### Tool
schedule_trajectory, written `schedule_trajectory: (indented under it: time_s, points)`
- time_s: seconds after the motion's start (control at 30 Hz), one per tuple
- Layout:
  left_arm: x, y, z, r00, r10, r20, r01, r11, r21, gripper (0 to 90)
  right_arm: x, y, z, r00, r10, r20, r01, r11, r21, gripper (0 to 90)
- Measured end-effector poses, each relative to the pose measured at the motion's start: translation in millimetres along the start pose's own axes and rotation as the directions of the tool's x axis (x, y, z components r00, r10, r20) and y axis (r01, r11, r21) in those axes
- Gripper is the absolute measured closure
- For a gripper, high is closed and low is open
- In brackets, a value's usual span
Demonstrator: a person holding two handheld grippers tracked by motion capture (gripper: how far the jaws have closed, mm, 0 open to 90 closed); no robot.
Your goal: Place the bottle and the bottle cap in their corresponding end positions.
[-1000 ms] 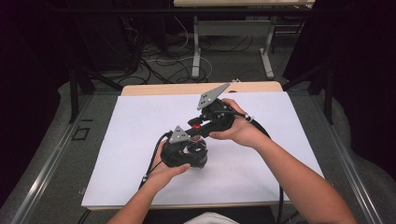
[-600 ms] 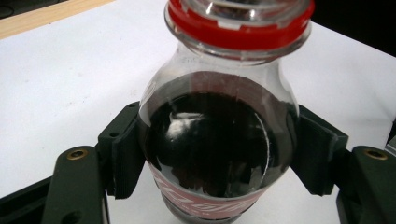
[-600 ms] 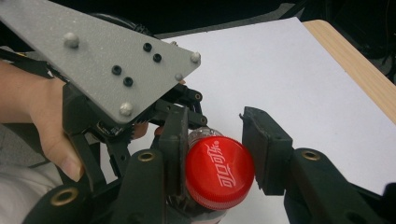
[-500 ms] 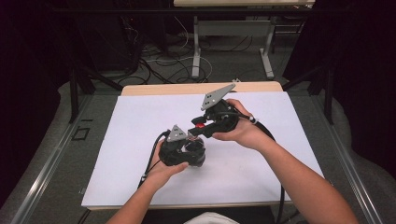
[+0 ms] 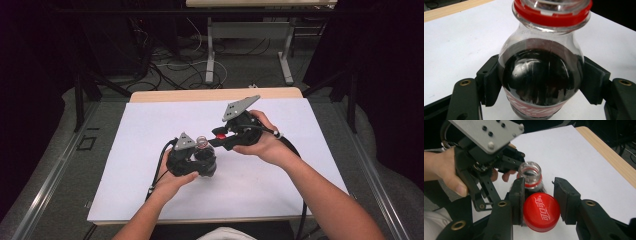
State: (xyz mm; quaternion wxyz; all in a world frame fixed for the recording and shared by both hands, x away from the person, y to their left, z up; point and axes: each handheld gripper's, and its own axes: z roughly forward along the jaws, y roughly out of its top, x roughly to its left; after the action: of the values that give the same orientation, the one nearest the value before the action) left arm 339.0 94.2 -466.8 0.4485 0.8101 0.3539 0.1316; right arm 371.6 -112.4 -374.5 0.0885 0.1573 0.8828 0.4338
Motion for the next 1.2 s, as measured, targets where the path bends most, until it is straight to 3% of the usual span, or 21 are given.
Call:
schedule_trajectory:
  time_s: [0.47,0.83,0.87,0.97,1.2]
  points:
    - [6.2,-2.1,-2.3,0.9995,-0.019,-0.026,0.019,0.9998,-0.004,30.0,-4.2,-42.5,6.4,0.9924,0.091,0.083,-0.096,0.994,0.053,61.3]
    - [11.1,-2.6,-3.9,0.9984,-0.032,-0.046,0.032,0.9994,-0.010,30.0,-7.2,-82.9,13.3,0.9739,0.155,0.166,-0.165,0.985,0.047,61.3]
    - [11.5,-3.1,-3.6,0.9985,-0.033,-0.044,0.032,0.9994,-0.014,30.0,-8.1,-86.5,13.1,0.9737,0.164,0.158,-0.175,0.983,0.056,61.3]
    - [13.1,-3.8,-3.7,0.9980,-0.033,-0.055,0.033,0.9994,-0.006,30.0,-10.6,-99.1,14.0,0.9655,0.203,0.162,-0.213,0.976,0.041,61.3]
    - [16.6,-3.5,-2.9,0.9965,-0.036,-0.076,0.036,0.9994,-0.004,30.0,-16.4,-124.2,13.8,0.9494,0.238,0.205,-0.250,0.968,0.032,61.4]
